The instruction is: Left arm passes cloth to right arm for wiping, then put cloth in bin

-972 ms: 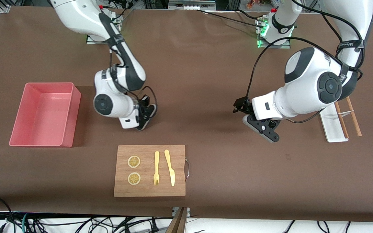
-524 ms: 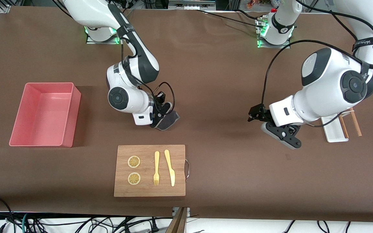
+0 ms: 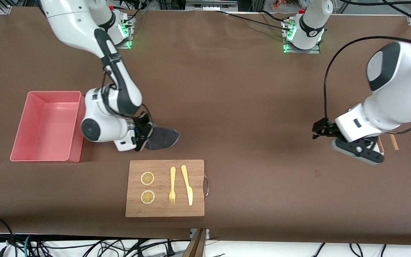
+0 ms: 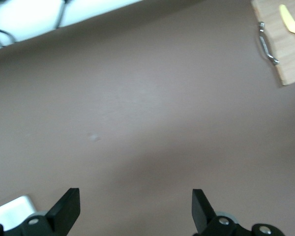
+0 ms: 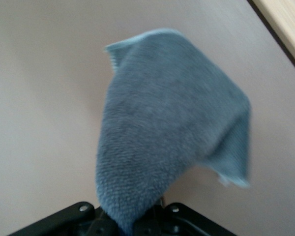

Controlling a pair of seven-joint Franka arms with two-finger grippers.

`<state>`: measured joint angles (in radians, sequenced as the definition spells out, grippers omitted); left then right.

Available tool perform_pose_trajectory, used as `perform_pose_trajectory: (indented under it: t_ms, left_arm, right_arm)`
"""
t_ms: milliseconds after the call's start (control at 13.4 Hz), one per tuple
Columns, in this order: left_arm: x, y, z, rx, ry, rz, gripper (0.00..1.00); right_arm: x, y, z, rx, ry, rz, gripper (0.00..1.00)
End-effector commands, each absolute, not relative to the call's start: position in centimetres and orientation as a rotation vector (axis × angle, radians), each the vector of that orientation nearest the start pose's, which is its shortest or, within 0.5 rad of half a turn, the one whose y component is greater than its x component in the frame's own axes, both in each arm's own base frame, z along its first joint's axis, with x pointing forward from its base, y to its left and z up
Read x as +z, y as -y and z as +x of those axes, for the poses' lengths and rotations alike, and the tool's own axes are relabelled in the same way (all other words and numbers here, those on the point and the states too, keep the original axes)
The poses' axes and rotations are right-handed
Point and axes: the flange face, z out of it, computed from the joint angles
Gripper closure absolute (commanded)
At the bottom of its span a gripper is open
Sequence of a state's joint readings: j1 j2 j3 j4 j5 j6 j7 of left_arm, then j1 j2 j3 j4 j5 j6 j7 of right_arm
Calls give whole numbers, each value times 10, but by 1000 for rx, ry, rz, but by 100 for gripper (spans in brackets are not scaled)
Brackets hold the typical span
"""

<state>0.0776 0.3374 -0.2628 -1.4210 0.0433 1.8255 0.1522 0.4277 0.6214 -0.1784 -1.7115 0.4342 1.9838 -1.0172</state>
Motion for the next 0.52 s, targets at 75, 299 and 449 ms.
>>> perform_pose_trajectory:
  t_ms: [75, 299, 449]
  left_arm:
    - [569, 93, 591, -135, -203, -3105, 0]
    - [579, 85, 557, -125, -42, -3098, 0]
    - [580, 84, 556, -69, -36, -3134, 0]
  right_arm:
    - [215, -119, 619, 279, 1552, -2337, 100]
    - [223, -71, 626, 272, 1666, -2298, 100]
    - [237, -43, 627, 305, 1717, -2275, 100]
